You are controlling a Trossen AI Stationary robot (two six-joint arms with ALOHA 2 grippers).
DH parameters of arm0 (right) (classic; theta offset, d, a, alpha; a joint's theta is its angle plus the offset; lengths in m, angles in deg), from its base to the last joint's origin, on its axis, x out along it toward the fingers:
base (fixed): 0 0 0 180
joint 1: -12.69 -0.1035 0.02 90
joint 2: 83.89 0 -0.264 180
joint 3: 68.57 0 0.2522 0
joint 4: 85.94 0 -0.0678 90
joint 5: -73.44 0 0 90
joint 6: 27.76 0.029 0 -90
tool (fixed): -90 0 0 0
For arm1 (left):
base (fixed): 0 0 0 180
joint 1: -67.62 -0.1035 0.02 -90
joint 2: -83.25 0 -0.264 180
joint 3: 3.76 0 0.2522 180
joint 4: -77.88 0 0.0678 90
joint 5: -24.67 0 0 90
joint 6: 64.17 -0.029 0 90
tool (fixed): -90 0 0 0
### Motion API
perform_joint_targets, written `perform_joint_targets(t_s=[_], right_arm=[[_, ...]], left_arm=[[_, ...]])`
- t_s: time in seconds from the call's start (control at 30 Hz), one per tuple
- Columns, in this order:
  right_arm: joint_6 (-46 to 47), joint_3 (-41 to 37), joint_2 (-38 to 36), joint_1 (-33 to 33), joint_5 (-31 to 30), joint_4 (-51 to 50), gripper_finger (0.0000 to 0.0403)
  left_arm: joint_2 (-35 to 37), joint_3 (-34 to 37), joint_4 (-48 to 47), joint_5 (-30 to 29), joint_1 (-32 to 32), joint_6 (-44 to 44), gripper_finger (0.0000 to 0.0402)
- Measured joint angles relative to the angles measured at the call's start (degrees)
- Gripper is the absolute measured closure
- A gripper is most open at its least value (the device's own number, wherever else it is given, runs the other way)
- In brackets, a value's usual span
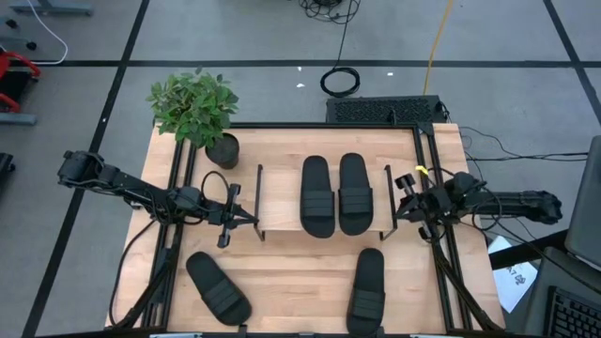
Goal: Pick and place slides into the shelf
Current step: Put the black slide under the shelf
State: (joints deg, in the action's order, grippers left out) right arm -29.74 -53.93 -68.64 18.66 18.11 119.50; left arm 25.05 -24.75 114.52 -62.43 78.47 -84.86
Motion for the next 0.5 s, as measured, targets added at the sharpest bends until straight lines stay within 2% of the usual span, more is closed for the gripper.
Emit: perform_joint_targets(t_s=[0.3, 0.4, 0.5], right_arm=[[0.2, 0.0, 0.0, 1.2, 0.0, 7.1, 0.0403], [-1.0, 0.0, 0.0, 1.2, 0.0, 7.3, 0.0403], [-1.6, 0.0, 0.0, 1.2, 0.0, 8.0, 0.0403]], left_arm=[[-0.2, -0.1, 3.2, 1.6, 0.2, -0.4, 0.0398], [-0.1, -2.6, 2.8, 2.4, 2.0, -1.5, 0.0398], [-0.1, -7.8, -3.6, 1.2, 5.0, -3.4, 0.0398]])
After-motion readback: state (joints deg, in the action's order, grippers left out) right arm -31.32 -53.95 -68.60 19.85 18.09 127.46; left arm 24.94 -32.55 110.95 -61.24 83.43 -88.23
